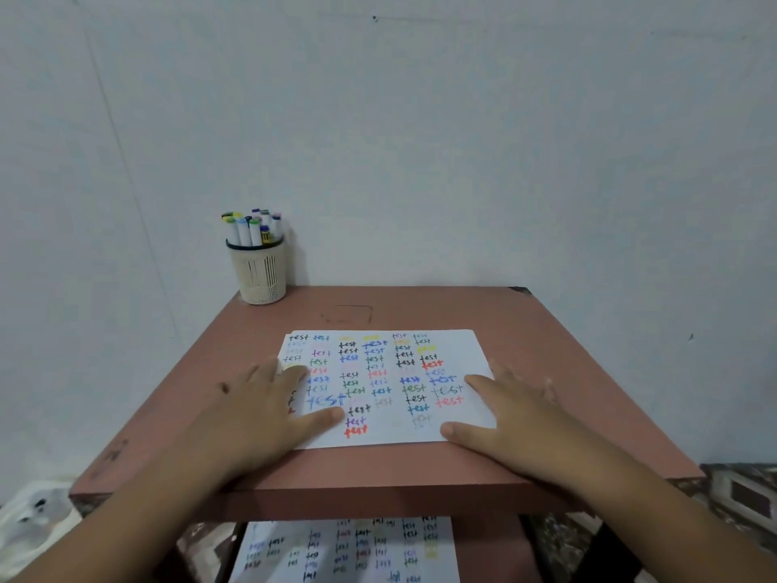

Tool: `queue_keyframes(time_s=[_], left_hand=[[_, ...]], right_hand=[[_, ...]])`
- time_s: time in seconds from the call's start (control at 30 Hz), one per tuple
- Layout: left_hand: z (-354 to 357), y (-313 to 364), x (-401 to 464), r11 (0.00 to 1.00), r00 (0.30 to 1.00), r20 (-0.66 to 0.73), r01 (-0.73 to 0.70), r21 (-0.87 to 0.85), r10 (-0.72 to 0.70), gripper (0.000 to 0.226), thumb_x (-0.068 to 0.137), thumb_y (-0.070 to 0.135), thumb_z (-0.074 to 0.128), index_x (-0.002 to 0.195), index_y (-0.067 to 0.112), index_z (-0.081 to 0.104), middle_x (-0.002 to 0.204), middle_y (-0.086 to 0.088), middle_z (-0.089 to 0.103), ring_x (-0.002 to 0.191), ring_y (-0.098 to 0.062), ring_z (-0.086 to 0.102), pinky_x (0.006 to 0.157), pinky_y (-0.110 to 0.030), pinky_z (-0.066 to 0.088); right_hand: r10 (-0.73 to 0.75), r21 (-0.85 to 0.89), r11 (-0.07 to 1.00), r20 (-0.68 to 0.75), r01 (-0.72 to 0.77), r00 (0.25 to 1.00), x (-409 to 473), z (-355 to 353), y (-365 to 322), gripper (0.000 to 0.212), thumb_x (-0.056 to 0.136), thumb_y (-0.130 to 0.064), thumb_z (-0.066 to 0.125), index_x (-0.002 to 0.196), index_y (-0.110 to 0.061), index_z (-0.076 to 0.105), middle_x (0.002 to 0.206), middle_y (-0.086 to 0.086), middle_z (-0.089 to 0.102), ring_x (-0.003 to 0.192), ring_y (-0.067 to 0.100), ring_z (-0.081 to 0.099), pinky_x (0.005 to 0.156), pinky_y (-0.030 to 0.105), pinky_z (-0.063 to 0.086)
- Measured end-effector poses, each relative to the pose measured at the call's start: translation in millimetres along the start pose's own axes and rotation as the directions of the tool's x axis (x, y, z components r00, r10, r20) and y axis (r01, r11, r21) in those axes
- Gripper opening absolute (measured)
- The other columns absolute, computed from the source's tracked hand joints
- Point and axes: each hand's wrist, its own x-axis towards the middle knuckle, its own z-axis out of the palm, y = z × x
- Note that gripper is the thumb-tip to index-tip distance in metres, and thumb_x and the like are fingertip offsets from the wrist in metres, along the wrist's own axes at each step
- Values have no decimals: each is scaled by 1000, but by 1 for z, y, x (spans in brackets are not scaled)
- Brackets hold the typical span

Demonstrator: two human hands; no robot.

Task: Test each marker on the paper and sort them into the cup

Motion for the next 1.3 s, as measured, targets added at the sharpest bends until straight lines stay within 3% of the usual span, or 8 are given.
queue_keyframes(time_s=[0.17, 0.5, 0.7, 1.03, 1.2, 1.3], left_hand=[[2, -3, 19, 999, 999, -10, -39, 30, 40, 104, 62, 103, 12, 146, 43, 26, 151, 15, 29, 142, -11, 22, 111, -51, 26], [-12, -6, 107, 998, 999, 44, -19, 63, 17, 97, 73, 95, 21, 154, 42, 20, 164, 9, 17, 150, -17, 16, 115, -52, 16], [-11, -10, 155, 997, 1000, 22, -11, 75, 10, 100, 71, 97, 20, 154, 41, 23, 164, 7, 19, 149, -21, 18, 116, -50, 18], [-8, -17, 178, 998, 1000, -9, -22, 59, 23, 109, 62, 103, 11, 153, 44, 23, 164, 11, 18, 150, -20, 15, 117, -52, 15], [-19, -10, 150, 998, 999, 3, -36, -49, 36, 105, 66, 99, 17, 155, 43, 20, 166, 10, 13, 152, -17, 12, 122, -47, 15], [-23, -13, 93, 985, 994, -26, -105, -135, 102, 101, 66, 99, 25, 154, 49, 16, 162, 23, 13, 149, -6, 15, 123, -35, 16]], right_hand=[[-31, -25, 999, 4, 31, 1000, 17, -2, 3, 98, 84, -88, 41, 163, -34, 18, 174, -6, 2, 160, 13, -5, 126, 61, -7], [-31, -60, 998, -18, 29, 999, 120, -16, 12, 99, 81, -92, 39, 160, -34, 26, 168, -9, 22, 158, 15, 10, 123, 68, 2], [-15, -75, 997, -40, 12, 999, 168, -22, 19, 101, 77, -96, 37, 159, -38, 27, 167, -11, 24, 156, 17, 15, 121, 70, 8], [0, -28, 1000, -31, -1, 1000, 174, -27, 10, 90, 88, -85, 41, 161, -35, 24, 172, -7, 13, 159, 16, 6, 122, 68, 4], [10, 132, 991, -59, -3, 998, 152, -36, 13, 89, 92, -81, 41, 163, -33, 22, 175, -8, 5, 161, 15, 6, 127, 58, 6], [-42, 261, 964, -37, 50, 998, 94, -39, 18, 80, 89, -79, 50, 158, -45, 29, 166, -29, 13, 157, 5, 17, 127, 38, 21]])
